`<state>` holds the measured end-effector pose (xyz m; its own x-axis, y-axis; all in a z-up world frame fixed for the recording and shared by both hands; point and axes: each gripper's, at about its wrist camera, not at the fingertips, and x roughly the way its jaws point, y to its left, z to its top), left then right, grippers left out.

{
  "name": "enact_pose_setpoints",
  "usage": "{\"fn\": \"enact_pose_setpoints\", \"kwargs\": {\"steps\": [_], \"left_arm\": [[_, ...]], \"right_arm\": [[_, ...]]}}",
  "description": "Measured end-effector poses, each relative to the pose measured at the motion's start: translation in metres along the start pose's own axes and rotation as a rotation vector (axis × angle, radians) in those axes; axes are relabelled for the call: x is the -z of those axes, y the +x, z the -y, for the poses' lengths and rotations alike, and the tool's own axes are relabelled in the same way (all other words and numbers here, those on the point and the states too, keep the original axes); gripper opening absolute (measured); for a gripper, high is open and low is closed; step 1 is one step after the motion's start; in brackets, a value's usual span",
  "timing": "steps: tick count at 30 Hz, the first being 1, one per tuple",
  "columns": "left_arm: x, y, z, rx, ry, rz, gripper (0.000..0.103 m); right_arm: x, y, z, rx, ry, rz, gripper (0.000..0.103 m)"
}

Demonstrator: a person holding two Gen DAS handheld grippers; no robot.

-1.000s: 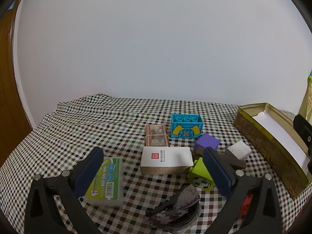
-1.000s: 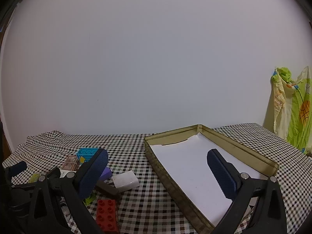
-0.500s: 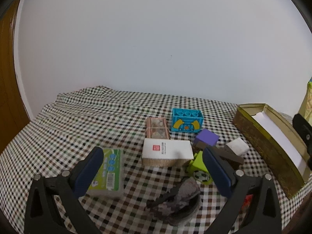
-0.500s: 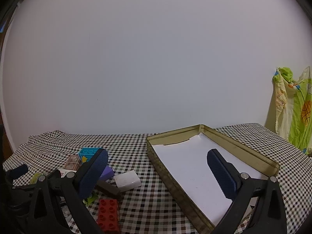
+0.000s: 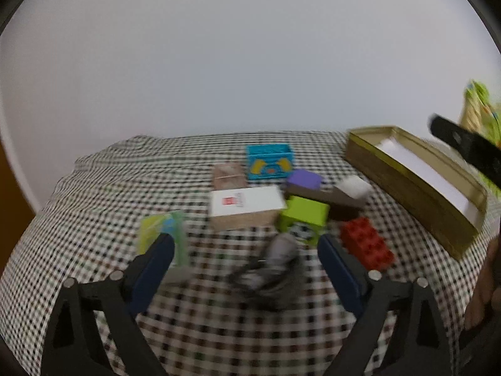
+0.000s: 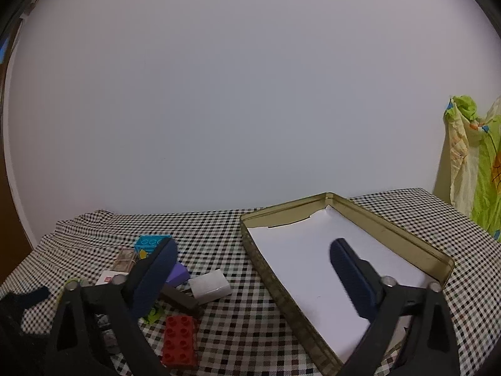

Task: Organize rigid objects
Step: 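Reach the left gripper to the dark crumpled item and grasp it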

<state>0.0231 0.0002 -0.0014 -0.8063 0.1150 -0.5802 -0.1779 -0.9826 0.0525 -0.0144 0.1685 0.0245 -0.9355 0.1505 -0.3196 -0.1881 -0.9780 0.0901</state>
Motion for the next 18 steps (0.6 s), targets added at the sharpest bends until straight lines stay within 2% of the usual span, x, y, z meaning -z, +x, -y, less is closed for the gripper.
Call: {"fn": "enact_pose_setpoints", "kwargs": {"steps": [1, 4, 7, 8, 12, 14, 16, 18], "left_arm": [[-0.001, 0.001, 0.004, 0.003, 0.015, -0.004, 0.094], [-0.006, 0.016, 0.017, 0.013, 0.075, -0.057, 0.093], [-0.006, 0.027, 0.022, -0.011, 0.098, -0.111, 0.083], [-0.006, 0.031, 0.021, -0.012, 0.092, -0.132, 0.079], [-0.006, 0.042, 0.010, 0.017, 0.041, -0.199, 0.075], [-0.004, 0.049, 0.004, 0.025, 0.008, -0.238, 0.067], [-0.002, 0.054, 0.000, 0.045, -0.022, -0.280, 0.068], [-0.002, 0.055, -0.005, 0.069, -0.056, -0.280, 0.068]], "right_arm": [[0.000, 0.000, 0.000, 0.001, 0.004, -0.005, 0.084], [0.001, 0.007, 0.005, 0.003, 0.028, -0.041, 0.084], [0.001, 0.015, 0.014, -0.011, 0.058, -0.081, 0.084], [0.000, 0.015, 0.015, -0.014, 0.063, -0.089, 0.084], [0.001, 0.018, 0.011, -0.024, 0.059, -0.105, 0.084], [0.003, 0.019, 0.009, -0.029, 0.047, -0.112, 0.084], [0.004, 0.020, 0.006, -0.036, 0.038, -0.126, 0.084], [0.006, 0.022, 0.003, -0.044, 0.029, -0.147, 0.084]]}}
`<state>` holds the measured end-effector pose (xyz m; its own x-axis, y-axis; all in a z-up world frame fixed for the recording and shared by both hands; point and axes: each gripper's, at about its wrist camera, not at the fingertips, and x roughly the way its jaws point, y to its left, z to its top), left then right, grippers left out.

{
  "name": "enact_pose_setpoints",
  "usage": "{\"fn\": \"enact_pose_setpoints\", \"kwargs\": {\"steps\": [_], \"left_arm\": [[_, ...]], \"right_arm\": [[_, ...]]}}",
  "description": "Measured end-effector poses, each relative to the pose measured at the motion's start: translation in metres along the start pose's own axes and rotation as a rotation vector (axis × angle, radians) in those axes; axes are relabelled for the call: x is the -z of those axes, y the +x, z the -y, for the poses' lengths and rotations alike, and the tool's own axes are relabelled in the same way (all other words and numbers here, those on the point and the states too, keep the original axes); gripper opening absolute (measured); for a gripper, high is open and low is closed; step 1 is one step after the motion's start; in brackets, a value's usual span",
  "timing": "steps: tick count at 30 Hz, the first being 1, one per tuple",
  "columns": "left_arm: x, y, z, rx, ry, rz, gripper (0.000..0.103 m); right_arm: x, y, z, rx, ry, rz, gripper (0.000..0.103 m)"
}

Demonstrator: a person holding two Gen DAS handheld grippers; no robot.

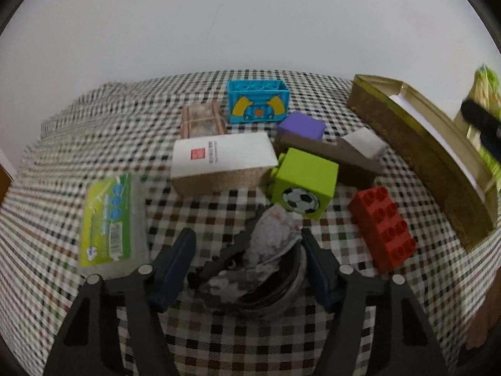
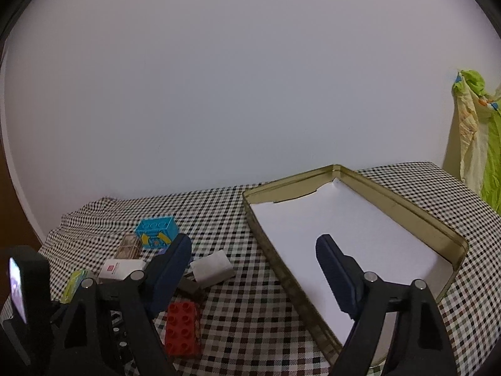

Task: Organize rigid objects
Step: 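Reach the left gripper to the dark crumpled item and grasp it, then grasp the red Lego brick with the right gripper while the left holds the dark item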

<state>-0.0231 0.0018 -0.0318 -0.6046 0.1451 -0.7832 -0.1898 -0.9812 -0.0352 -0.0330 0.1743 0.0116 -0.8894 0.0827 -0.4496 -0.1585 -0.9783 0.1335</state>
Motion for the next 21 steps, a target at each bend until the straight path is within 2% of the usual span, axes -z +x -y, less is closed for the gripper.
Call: {"fn": "enact_pose_setpoints", "kwargs": {"steps": [2, 7, 10, 12, 14, 18, 21], "left_arm": [[0.001, 0.000, 0.001, -0.012, 0.000, 0.001, 0.063], [0.005, -0.005, -0.002, -0.002, -0.013, 0.004, 0.061], [0.008, -0.017, -0.011, -0.016, -0.063, 0.042, 0.061], [0.012, -0.032, -0.015, -0.042, -0.082, 0.110, 0.061], [0.016, -0.042, -0.019, -0.069, -0.096, 0.145, 0.061], [0.022, -0.057, -0.032, -0.075, -0.141, 0.179, 0.061], [0.024, -0.067, -0.039, -0.102, -0.155, 0.203, 0.061]], "right_arm": [[0.003, 0.003, -0.003, -0.010, -0.013, -0.026, 0.084], [0.007, 0.010, -0.013, -0.048, -0.056, -0.081, 0.084], [0.009, 0.019, -0.019, -0.102, -0.083, -0.112, 0.083], [0.013, 0.026, -0.022, -0.153, -0.087, -0.156, 0.083], [0.018, 0.032, -0.028, -0.197, -0.098, -0.224, 0.081], [0.035, 0.054, -0.040, -0.282, -0.121, -0.386, 0.066], [0.044, 0.066, -0.044, -0.287, -0.152, -0.459, 0.066]]}}
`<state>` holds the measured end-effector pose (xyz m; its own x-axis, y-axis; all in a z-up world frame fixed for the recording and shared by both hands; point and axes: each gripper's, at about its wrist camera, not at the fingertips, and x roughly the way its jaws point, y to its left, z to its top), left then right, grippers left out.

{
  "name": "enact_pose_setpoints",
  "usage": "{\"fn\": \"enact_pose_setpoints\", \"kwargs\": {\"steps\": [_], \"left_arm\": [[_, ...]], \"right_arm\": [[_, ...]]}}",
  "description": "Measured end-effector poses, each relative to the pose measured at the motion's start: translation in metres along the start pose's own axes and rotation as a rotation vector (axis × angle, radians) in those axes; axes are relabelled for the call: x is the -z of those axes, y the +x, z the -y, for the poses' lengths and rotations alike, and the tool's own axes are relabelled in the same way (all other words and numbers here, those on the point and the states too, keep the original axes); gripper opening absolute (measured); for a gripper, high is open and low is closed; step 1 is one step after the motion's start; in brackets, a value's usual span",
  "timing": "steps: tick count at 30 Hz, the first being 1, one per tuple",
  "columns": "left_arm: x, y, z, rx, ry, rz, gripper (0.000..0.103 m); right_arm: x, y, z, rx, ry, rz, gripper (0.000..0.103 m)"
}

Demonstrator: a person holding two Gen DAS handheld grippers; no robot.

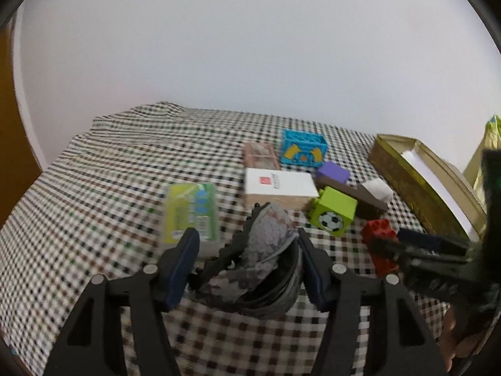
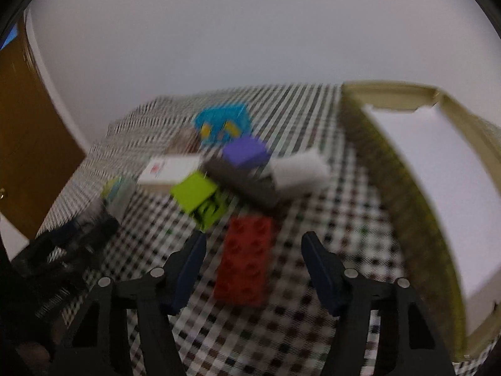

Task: Organize rigid objects
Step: 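Grasp the red Lego brick with the right gripper while the left holds the dark item, then carry both held items into the gold tin tray and open both grippers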

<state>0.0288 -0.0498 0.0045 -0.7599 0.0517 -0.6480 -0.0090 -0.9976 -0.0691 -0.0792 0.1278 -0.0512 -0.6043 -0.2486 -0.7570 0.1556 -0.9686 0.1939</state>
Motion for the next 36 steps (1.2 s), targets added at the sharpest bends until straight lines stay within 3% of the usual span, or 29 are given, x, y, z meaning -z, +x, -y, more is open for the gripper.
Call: {"fn": "enact_pose_setpoints", "kwargs": {"steps": [5, 9, 10, 13, 15, 17, 21, 29, 36], "left_arm": [[-0.002, 0.001, -0.005, -0.013, -0.010, -0.003, 0.061], [0.002, 0.003, -0.007, -0.029, -0.027, -0.019, 0.061], [0.003, 0.002, -0.007, -0.034, -0.029, -0.020, 0.061], [0.001, 0.000, -0.007, -0.036, -0.041, -0.016, 0.061], [-0.002, -0.006, -0.005, -0.035, -0.043, 0.001, 0.061], [-0.007, -0.010, 0.002, -0.037, -0.036, 0.023, 0.061], [-0.016, -0.014, 0.021, -0.008, -0.014, 0.051, 0.061], [-0.036, -0.012, 0.091, 0.096, 0.061, 0.109, 0.061], [-0.047, -0.001, 0.161, 0.213, 0.118, 0.123, 0.061]], "right_arm": [[0.006, 0.003, -0.016, 0.107, -0.114, 0.006, 0.063], [0.006, -0.002, -0.014, 0.149, -0.140, 0.008, 0.034], [0.005, -0.003, -0.011, 0.145, -0.134, 0.005, 0.034], [0.001, -0.005, -0.002, 0.096, -0.094, 0.014, 0.034], [-0.005, -0.013, 0.005, 0.010, -0.058, 0.053, 0.034], [-0.008, -0.033, 0.014, -0.078, -0.028, 0.137, 0.034], [-0.009, -0.065, 0.027, -0.100, -0.025, 0.282, 0.034], [0.000, -0.115, 0.077, 0.056, -0.031, 0.493, 0.034], [-0.005, -0.126, 0.139, 0.206, 0.059, 0.504, 0.034]]}}
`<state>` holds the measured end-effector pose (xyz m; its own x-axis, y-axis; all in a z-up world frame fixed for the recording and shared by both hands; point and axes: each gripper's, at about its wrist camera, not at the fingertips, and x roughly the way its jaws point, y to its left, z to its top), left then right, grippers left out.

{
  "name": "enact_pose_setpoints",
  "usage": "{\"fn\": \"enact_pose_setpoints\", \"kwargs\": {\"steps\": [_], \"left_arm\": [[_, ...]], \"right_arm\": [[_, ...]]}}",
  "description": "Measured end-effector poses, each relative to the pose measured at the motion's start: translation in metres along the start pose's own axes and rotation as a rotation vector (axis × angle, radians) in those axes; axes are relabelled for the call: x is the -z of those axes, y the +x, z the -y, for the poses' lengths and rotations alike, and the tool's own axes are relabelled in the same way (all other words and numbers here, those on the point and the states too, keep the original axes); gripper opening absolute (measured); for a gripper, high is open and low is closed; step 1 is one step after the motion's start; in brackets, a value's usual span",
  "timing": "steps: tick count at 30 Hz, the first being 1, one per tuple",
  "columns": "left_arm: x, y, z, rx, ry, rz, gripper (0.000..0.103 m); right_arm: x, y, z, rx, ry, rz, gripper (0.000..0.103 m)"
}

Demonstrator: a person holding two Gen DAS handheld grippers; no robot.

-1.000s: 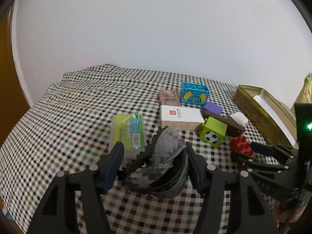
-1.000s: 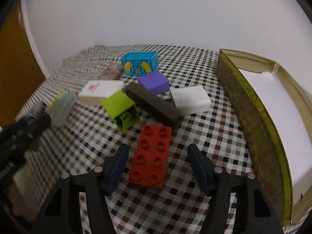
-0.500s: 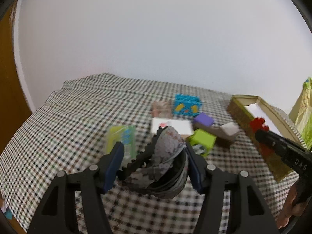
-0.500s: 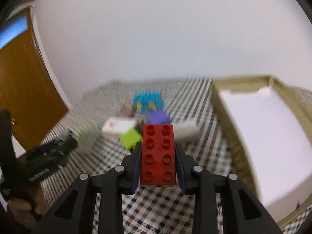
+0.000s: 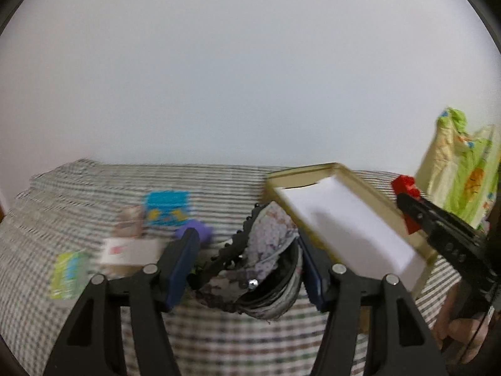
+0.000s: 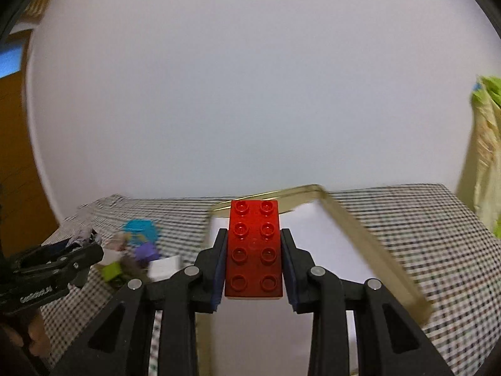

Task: Organize rigid objects
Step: 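Carry both held items into the gold tin tray and open both grippers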

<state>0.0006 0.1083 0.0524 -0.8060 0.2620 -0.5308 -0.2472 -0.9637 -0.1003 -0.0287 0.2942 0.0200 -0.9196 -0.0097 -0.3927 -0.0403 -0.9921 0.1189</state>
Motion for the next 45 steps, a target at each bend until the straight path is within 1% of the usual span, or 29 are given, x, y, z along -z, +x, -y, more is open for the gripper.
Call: {"fn": "enact_pose_setpoints", "kwargs": {"steps": [4, 7, 11, 13, 16, 19, 23, 27, 30, 32, 35, 42, 45], "left_arm": [[-0.006, 0.016, 0.032, 0.055, 0.025, 0.001, 0.061], [-0.007, 0.034, 0.055, 0.074, 0.050, -0.014, 0.061], [-0.007, 0.059, 0.087, 0.089, 0.082, -0.049, 0.061], [-0.007, 0.062, 0.098, 0.098, 0.094, -0.063, 0.061], [-0.002, 0.069, 0.104, 0.112, 0.096, -0.084, 0.061], [0.003, 0.074, 0.104, 0.101, 0.108, -0.102, 0.061], [0.004, 0.074, 0.109, 0.094, 0.142, -0.080, 0.061], [0.003, 0.077, 0.115, 0.143, 0.154, -0.077, 0.061], [0.004, 0.081, 0.123, 0.161, 0.192, -0.073, 0.061], [0.007, 0.087, 0.126, 0.156, 0.211, -0.092, 0.061], [0.009, 0.095, 0.125, 0.145, 0.214, -0.121, 0.061], [0.009, 0.094, 0.123, 0.124, 0.222, -0.120, 0.061], [0.011, 0.096, 0.121, 0.087, 0.231, -0.131, 0.061]], "right_arm": [[-0.001, 0.006, 0.022, 0.077, -0.006, -0.010, 0.034], [0.001, 0.011, 0.040, 0.122, -0.002, -0.035, 0.034], [0.003, 0.024, 0.054, 0.144, 0.015, -0.077, 0.034], [0.005, 0.028, 0.055, 0.167, 0.012, -0.102, 0.034], [0.008, 0.038, 0.055, 0.178, 0.007, -0.138, 0.034], [0.009, 0.033, 0.062, 0.201, -0.010, -0.159, 0.034], [0.013, 0.045, 0.066, 0.200, 0.010, -0.181, 0.034], [0.015, 0.047, 0.065, 0.211, 0.026, -0.194, 0.034], [0.016, 0.048, 0.066, 0.208, 0.037, -0.204, 0.034], [0.016, 0.048, 0.067, 0.216, 0.043, -0.208, 0.034], [0.016, 0.049, 0.070, 0.216, 0.062, -0.216, 0.034], [0.016, 0.048, 0.070, 0.211, 0.063, -0.222, 0.034], [0.016, 0.047, 0.071, 0.211, 0.067, -0.221, 0.034]]}}
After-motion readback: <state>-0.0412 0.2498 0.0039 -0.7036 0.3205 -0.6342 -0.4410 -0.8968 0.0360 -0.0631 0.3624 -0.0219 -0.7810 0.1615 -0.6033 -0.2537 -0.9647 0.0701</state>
